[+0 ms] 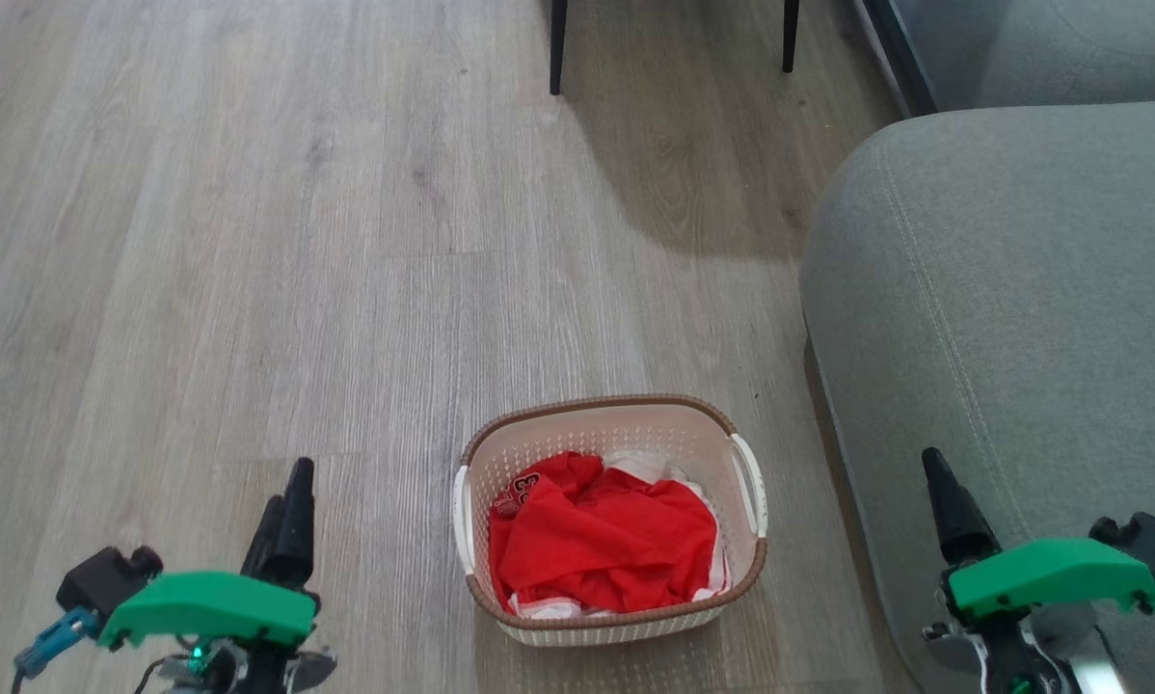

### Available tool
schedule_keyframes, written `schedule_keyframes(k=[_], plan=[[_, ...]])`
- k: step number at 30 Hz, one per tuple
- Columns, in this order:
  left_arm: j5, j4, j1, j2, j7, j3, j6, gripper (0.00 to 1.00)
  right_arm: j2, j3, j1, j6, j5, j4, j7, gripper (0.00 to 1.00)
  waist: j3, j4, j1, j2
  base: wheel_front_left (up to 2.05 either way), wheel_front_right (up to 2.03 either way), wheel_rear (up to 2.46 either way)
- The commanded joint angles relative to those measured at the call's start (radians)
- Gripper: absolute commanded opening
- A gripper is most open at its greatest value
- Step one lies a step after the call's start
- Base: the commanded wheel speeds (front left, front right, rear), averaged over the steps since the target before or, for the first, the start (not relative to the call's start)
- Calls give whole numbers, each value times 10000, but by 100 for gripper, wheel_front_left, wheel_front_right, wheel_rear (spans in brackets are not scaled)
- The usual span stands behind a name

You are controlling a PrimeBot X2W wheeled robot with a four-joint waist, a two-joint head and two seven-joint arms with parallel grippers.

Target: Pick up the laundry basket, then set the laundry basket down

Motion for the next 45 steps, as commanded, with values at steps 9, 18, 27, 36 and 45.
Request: schedule_keyframes(k=[9,18,27,36,45], plan=[[1700,-550,-199,358,-367,-360,353,100,-98,323,-233,-6,-1389,-476,-363,100,-47,8,0,-1,0,0,0],[2883,-664,-67,595,-631,-748,732,100,-110,603,-186,-7,-2484,-504,-626,100,-118,26,0,-1,0,0,0],[3857,-713,33,785,-865,-1085,1054,100,-120,828,-129,-8,-3446,-541,-860,100,-194,48,0,-1,0,0,0],[4905,-831,126,942,-1129,-1380,1402,100,-132,1048,-104,-9,-4561,-648,-1124,100,-249,23,0,-1,0,0,0],[6098,-940,170,1074,-1422,-1684,1702,100,-145,1240,-61,-10,-5790,-830,-1417,100,-286,58,0,-1,0,0,0]])
